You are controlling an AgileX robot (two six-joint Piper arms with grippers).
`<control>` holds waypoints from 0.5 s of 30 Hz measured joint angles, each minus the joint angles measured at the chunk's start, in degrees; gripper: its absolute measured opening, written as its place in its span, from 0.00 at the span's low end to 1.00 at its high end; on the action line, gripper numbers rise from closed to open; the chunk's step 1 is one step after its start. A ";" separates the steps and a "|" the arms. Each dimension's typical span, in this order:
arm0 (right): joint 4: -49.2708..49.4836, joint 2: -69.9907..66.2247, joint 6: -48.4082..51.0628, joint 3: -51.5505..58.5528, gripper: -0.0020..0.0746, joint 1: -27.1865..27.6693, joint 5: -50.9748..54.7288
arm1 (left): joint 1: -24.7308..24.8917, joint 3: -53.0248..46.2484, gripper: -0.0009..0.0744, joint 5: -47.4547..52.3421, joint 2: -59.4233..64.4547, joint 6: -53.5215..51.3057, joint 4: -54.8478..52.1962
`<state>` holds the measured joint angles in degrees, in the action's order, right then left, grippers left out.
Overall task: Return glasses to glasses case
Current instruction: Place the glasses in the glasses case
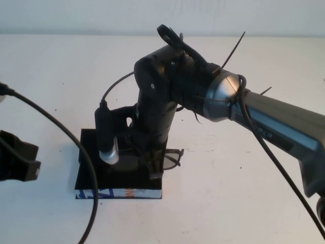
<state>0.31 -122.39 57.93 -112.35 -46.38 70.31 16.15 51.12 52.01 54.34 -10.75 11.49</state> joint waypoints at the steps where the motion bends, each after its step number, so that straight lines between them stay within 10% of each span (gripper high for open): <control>1: 0.15 -0.25 0.00 -0.70 0.09 0.00 0.00 | 0.00 0.00 0.01 -0.12 -0.60 0.32 -0.47; 15: 1.63 -4.38 0.10 -3.92 0.09 -0.13 0.00 | 0.00 0.00 0.01 0.44 -2.64 1.01 0.11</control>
<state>1.94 -126.77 58.02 -116.27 -46.51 70.31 16.15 51.12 52.45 51.69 -9.75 11.60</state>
